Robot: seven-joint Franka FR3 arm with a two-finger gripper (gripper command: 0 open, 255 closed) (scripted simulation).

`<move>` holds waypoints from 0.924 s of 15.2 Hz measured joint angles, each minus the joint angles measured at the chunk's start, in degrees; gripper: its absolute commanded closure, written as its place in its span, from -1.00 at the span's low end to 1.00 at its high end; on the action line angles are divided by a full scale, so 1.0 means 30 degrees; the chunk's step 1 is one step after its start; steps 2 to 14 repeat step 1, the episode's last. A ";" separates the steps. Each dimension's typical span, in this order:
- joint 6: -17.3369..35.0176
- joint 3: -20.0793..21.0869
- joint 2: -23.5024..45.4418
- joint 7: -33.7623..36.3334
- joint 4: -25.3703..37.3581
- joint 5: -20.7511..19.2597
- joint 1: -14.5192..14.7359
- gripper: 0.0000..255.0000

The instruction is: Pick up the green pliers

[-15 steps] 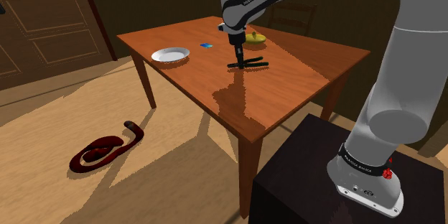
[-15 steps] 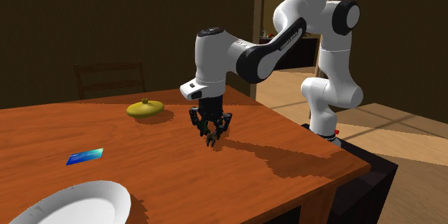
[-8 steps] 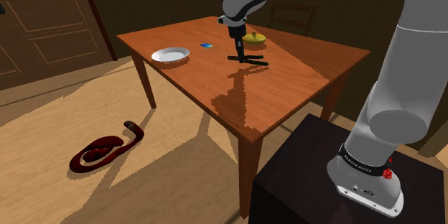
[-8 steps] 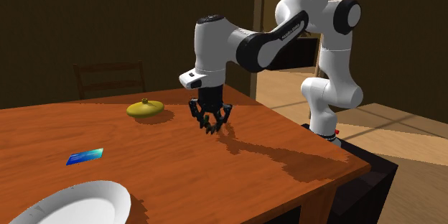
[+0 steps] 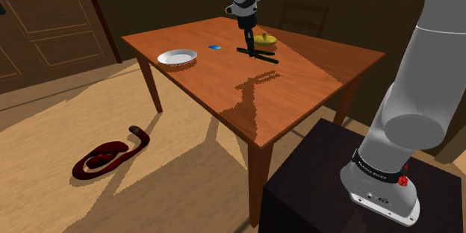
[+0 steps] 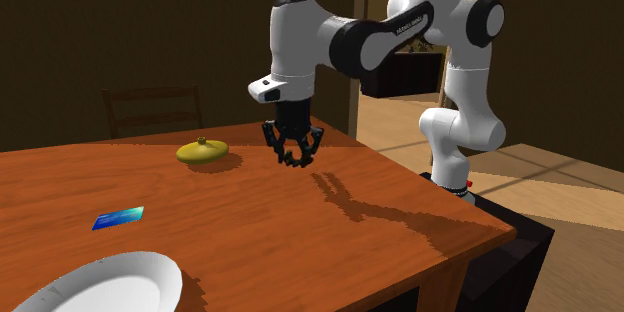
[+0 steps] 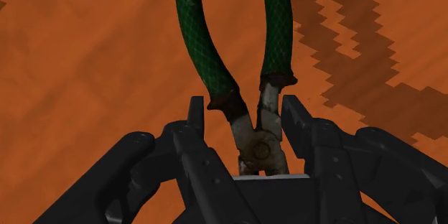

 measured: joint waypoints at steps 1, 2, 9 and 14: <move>-0.0134 0.0004 -0.0018 -0.0013 0.0116 0.0003 0.0005 1.00; -0.0134 0.0004 -0.0018 -0.0013 0.0116 0.0003 0.0005 1.00; -0.0134 0.0004 -0.0018 -0.0013 0.0116 0.0003 0.0005 1.00; -0.0134 0.0004 -0.0018 -0.0013 0.0116 0.0003 0.0005 1.00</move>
